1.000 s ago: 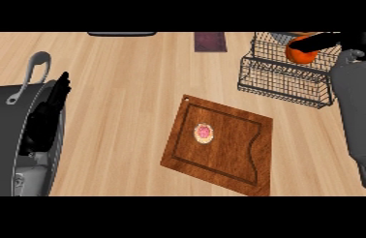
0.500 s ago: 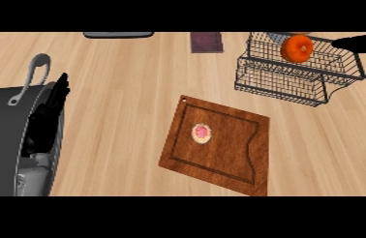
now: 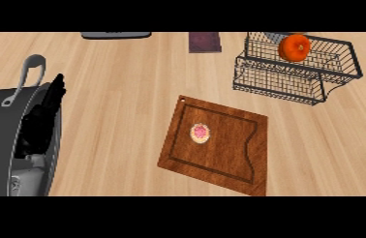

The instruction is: Pick the squash from the cutting board and place it in the tiered basket

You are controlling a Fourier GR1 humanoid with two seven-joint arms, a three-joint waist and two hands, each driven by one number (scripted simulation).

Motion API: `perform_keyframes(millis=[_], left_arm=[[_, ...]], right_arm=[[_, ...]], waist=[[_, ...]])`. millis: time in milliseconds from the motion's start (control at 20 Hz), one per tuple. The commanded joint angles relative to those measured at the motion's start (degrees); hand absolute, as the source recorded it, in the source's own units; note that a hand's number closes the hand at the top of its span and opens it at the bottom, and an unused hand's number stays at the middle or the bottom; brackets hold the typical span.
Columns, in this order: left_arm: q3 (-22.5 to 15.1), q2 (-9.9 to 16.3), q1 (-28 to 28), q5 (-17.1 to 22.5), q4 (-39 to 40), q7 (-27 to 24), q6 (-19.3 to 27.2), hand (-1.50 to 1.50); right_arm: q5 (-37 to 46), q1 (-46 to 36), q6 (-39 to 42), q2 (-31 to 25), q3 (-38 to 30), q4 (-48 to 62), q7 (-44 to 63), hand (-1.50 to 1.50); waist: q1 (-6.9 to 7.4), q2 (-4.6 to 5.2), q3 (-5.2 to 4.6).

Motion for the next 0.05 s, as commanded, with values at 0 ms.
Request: perform_keyframes(millis=[0], left_arm=[[-0.2, -0.5, -0.1, -0.8, 2.3, -1.2, 0.5, 0.00]], right_arm=[[-10.1, 9.3, 4.0, 0.2, -9.4, -5.2, -5.6, -1.50]], waist=[[-0.02, 0.19, -0.07]])
